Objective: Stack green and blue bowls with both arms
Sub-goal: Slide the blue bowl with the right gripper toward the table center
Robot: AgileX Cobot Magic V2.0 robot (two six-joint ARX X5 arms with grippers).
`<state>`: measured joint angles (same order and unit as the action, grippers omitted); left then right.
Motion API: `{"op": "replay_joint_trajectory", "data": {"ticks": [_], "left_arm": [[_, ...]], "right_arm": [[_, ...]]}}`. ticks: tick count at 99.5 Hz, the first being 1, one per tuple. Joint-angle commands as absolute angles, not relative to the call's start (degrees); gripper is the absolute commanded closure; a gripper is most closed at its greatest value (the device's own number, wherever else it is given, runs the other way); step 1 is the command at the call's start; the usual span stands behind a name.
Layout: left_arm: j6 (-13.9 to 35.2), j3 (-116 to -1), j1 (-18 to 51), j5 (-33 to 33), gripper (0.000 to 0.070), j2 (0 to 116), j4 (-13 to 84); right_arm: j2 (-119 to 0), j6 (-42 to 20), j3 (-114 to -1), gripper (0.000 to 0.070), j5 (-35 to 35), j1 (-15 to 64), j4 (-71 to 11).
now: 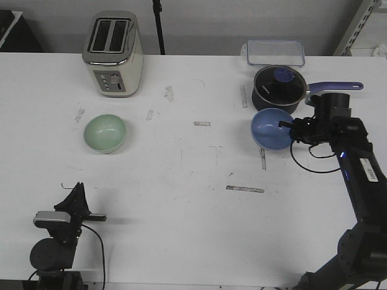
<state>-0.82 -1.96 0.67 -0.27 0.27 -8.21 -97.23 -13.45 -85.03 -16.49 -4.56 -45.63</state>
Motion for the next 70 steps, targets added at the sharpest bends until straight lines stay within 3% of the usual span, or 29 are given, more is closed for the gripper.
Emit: {"op": "replay_joint_trajectory", "data": {"ticks": [1, 26, 41, 70], "left_arm": [[-1.5, -0.7, 0.7, -0.4, 0.0699, 0.2, -9.1], [-1.5, -0.7, 0.7, -0.4, 0.0698, 0.2, -9.1], [-1.5, -0.7, 0.7, -0.4, 0.0699, 0.2, -9.1], [-1.5, -0.7, 0.7, -0.4, 0.0699, 0.2, -9.1]], "right_arm": [[-98.0, -15.4, -86.1, 0.0691, -16.6, -1.9, -45.8], [-98.3, -20.6, -86.1, 0.0691, -15.7, 11.5, -45.4], [-98.8, -25.6, -86.1, 0.0691, -10.6, 18.9, -44.8], [-101.7, -32.3, -86.1, 0.0691, -8.4, 27.8, -40.6]]}}
